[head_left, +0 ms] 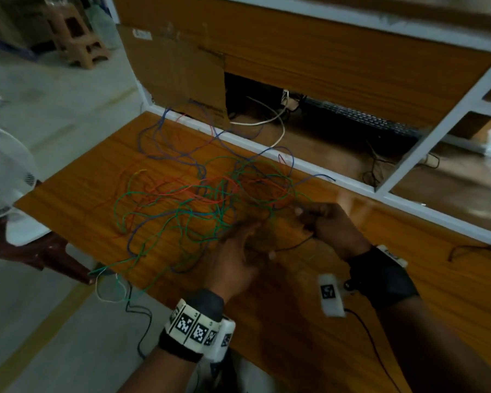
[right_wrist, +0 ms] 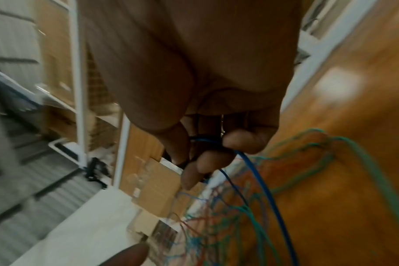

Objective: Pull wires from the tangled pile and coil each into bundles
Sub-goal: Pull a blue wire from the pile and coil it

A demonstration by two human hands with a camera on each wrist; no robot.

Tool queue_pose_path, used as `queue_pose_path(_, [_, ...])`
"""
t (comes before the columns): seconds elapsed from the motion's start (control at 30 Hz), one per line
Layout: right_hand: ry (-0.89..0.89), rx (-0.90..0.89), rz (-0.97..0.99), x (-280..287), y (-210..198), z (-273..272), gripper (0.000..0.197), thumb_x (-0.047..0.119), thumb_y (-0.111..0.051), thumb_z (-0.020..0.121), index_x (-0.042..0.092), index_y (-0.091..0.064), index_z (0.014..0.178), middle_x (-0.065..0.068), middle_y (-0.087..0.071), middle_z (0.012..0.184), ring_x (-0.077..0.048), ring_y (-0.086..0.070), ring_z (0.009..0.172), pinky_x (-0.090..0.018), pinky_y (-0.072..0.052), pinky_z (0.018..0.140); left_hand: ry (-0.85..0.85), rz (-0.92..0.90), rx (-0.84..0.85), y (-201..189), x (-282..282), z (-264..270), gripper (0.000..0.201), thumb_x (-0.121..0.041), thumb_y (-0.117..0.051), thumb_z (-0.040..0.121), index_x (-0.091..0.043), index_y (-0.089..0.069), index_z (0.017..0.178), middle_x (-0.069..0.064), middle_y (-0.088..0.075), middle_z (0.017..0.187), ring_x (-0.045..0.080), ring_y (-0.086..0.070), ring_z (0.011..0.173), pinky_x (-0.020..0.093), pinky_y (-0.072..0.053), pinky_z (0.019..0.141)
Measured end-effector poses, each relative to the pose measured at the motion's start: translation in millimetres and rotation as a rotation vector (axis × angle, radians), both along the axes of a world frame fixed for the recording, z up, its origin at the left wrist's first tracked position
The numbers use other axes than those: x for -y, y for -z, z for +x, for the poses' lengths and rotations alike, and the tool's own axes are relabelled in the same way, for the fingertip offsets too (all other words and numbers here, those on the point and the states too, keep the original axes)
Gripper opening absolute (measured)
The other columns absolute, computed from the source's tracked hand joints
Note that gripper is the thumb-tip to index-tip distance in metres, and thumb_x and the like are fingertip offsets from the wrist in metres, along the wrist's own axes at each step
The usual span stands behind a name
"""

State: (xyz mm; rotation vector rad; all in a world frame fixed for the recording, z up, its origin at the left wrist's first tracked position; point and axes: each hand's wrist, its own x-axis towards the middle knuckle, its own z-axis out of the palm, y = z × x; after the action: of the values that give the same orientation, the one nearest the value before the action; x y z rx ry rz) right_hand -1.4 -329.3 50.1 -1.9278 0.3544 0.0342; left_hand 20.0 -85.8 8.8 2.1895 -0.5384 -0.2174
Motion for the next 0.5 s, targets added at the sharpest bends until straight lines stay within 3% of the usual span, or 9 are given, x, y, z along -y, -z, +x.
queue_pose_path(0.07, [-0.008,0.141,-0.103,5.9,-31.4,7.0,0.033,0.038,-0.066,0.100,0.011,-0.079,0.085,-0.002,-0.067,0.065,-0.009,-0.054,0.057,-0.033,-0.043,0.060,-0.043,-0.027,0.020,-8.3,9.5,8.7,0.083,-0.069,-0.065,0.072,-0.044,-0.036,0.145,-0.009,-0.053,0.139,0.012,-0.054,0.124,0.033,-0.048,0.100])
queue_pose_path(0.13, [-0.015,0.251,-0.220,14.6,-67.8,16.0,0.042,0.044,-0.067,0.097,0.004,-0.076,0.088,-0.017,-0.066,0.067,-0.018,-0.055,0.058,-0.042,-0.043,0.061,-0.072,-0.033,0.090,-24.6,16.3,28.1,0.087,-0.064,-0.068,0.078,-0.037,-0.031,0.152,-0.008,-0.047,0.143,0.011,-0.050,0.124,0.024,-0.041,0.101])
queue_pose_path(0.17, [-0.042,0.291,-0.260,18.2,-86.3,19.5,0.040,0.043,-0.068,0.096,0.005,-0.077,0.088,-0.018,-0.069,0.070,-0.024,-0.061,0.061,-0.047,-0.047,0.062,-0.072,-0.020,0.156,-34.0,20.2,40.7,0.086,-0.059,-0.070,0.082,-0.031,-0.031,0.153,-0.006,-0.045,0.144,0.010,-0.046,0.126,0.020,-0.035,0.101])
queue_pose_path(0.2, [-0.086,0.318,-0.307,20.6,-103.2,23.2,0.036,0.041,-0.068,0.097,0.008,-0.079,0.088,-0.016,-0.071,0.073,-0.029,-0.067,0.067,-0.050,-0.051,0.066,-0.051,0.001,0.236,-47.6,24.7,52.3,0.085,-0.053,-0.072,0.084,-0.028,-0.031,0.154,-0.003,-0.044,0.147,0.013,-0.040,0.132,0.020,-0.031,0.105])
queue_pose_path(0.27, [-0.189,0.348,-0.377,19.6,-129.2,29.8,0.024,0.033,-0.068,0.097,0.015,-0.080,0.087,-0.014,-0.076,0.081,-0.033,-0.072,0.078,-0.054,-0.057,0.071,0.057,0.002,0.290,-77.7,37.6,70.4,0.084,-0.045,-0.075,0.084,-0.028,-0.033,0.154,0.001,-0.044,0.151,0.018,-0.034,0.140,0.030,-0.032,0.113])
queue_pose_path(0.33, [-0.251,0.352,-0.349,15.6,-142.8,34.0,0.016,0.013,-0.065,0.099,0.015,-0.080,0.095,-0.016,-0.076,0.087,-0.033,-0.072,0.078,-0.054,-0.058,0.073,0.198,-0.040,0.137,-103.2,55.6,79.8,0.075,-0.042,-0.078,0.083,-0.030,-0.042,0.148,-0.001,-0.051,0.146,0.016,-0.046,0.133,0.035,-0.043,0.107])
queue_pose_path(0.4, [-0.249,0.328,-0.228,14.5,-149.8,37.3,0.022,0.004,-0.060,0.101,0.016,-0.078,0.104,-0.019,-0.076,0.093,-0.030,-0.071,0.078,-0.043,-0.059,0.068,0.283,-0.061,0.046,-112.8,70.6,86.4,0.055,-0.043,-0.078,0.079,-0.031,-0.060,0.130,-0.003,-0.065,0.128,0.015,-0.061,0.116,0.042,-0.053,0.096])
queue_pose_path(0.47, [-0.240,0.306,-0.095,15.2,-154.3,33.0,0.019,0.009,-0.066,0.100,0.014,-0.073,0.116,-0.021,-0.076,0.099,-0.020,-0.071,0.074,-0.026,-0.053,0.060,0.244,-0.086,0.112,-110.6,76.0,94.2,0.029,-0.036,-0.071,0.076,-0.032,-0.069,0.105,0.000,-0.073,0.106,0.020,-0.069,0.098,0.046,-0.057,0.084])
queue_pose_path(0.5, [-0.220,0.306,-0.053,18.7,-150.1,31.3,0.023,0.009,-0.069,0.098,0.014,-0.070,0.120,-0.023,-0.075,0.100,-0.019,-0.070,0.074,-0.023,-0.051,0.059,0.198,-0.150,0.120,-107.2,75.8,99.2,0.018,-0.031,-0.069,0.079,-0.033,-0.071,0.096,0.004,-0.074,0.100,0.024,-0.071,0.093,0.048,-0.058,0.080])
